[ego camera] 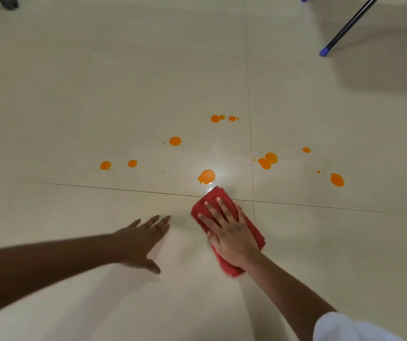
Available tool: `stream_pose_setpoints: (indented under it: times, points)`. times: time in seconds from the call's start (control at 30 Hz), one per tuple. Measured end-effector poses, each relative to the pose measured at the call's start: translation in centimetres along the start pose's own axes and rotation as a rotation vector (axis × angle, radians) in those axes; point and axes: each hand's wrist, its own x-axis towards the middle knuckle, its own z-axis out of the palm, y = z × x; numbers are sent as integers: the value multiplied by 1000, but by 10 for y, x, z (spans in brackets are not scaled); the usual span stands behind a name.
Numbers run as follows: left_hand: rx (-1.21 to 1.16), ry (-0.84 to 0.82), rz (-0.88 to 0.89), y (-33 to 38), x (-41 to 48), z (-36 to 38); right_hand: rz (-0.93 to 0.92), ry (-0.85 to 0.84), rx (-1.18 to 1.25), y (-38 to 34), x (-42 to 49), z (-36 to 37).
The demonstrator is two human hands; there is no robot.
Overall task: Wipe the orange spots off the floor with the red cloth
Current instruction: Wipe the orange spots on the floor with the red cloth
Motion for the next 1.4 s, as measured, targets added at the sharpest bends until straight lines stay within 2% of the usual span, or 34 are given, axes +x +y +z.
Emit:
stream_pose_setpoints:
  times: [0.13,0.23,0.33,0.4,0.47,0.53,0.67,0.73,0.97,1.03,1.1,1.13,1.17,1.23,1.27,1.33,1.4]
  points:
    - [162,34,-27,-50,-15,-11,49,-22,7,-10,-12,-1]
    - [210,221,-12,-66,-15,13,203,-55,29,-17,-7,-7]
    - [134,251,-106,-79,-8,39,402,-89,102,-42,9,-11]
    - [88,252,-67,-84,2,52,485,-137,144,-60,18,-13]
    - [36,250,30,-86,-5,45,474,-200,157,-76,31,-16]
    - [-16,213,83,-84,-9,42,378,-273,130,-93,45,-24]
    - [-34,321,120,-86,-3,49,223,-383,231,-116,72,-34]
    - [-53,283,66,-91,-4,53,193,-308,145,-113,72,-28]
    - [-96,469,-3,-110,4,60,267,-143,215,-130,81,-9]
    - [-284,583,10,-105,3,56,253,-109,213,-137,89,-9]
    - [-592,658,-103,-95,-4,44,272,-40,420,-138,101,-14]
    - [-677,736,-157,-88,-7,39,358,-6,623,-139,104,-20]
    - [-709,818,-184,-80,-11,32,472,99,788,-140,104,-23]
    - [-709,921,-142,-66,-11,26,796,340,812,-139,98,-31]
    - [-712,936,-100,-59,-8,25,945,346,753,-138,94,-33]
    - [-788,867,-34,-48,-3,19,1082,158,753,-132,90,-33]
    - [-1007,717,-47,-39,-3,6,1107,15,981,-126,94,-41]
